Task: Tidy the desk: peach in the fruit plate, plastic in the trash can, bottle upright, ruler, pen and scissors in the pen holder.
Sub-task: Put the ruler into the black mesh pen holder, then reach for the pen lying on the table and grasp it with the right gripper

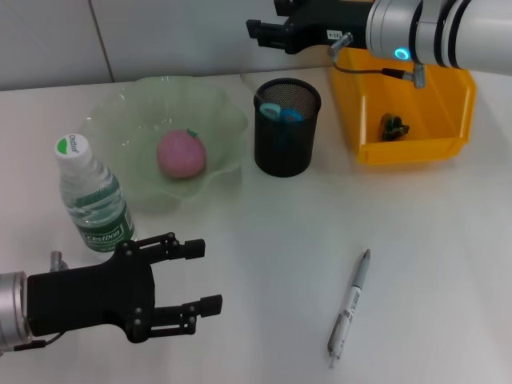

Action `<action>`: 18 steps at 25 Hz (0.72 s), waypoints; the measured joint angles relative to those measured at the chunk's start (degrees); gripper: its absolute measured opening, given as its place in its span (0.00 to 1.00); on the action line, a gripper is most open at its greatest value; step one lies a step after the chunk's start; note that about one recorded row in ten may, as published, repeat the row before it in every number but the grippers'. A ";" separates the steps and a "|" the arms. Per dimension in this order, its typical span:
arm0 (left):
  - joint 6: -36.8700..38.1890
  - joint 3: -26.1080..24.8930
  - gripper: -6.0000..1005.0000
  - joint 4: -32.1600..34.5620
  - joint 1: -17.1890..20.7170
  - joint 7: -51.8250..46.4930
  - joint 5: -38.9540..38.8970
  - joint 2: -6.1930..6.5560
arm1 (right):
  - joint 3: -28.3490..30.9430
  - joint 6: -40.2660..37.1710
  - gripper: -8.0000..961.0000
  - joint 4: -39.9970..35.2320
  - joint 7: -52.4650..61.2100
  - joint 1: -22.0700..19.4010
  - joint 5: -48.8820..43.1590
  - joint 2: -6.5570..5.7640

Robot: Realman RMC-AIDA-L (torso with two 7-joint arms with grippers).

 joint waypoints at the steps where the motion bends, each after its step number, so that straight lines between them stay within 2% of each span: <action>1: 0.00 0.00 0.79 0.01 0.00 -0.02 -0.01 0.01 | 0.00 -0.19 0.44 -0.04 0.03 -0.02 0.00 0.00; 2: 0.00 0.00 0.79 0.04 0.00 -0.06 -0.02 0.02 | 0.00 -0.42 0.45 -0.10 0.07 -0.04 -0.01 0.00; 5: 0.00 0.00 0.79 0.10 0.00 -0.10 -0.01 0.03 | 0.00 -0.62 0.70 -0.21 0.11 -0.04 -0.02 0.00; 10: 0.02 0.00 0.79 0.16 0.00 -0.19 0.03 0.03 | 0.08 -0.69 0.78 -0.94 0.13 -0.24 0.00 0.00; 18: 0.15 0.00 0.79 0.05 0.06 -0.27 0.09 0.03 | 0.29 -2.73 0.77 -5.35 0.17 -3.58 4.27 0.15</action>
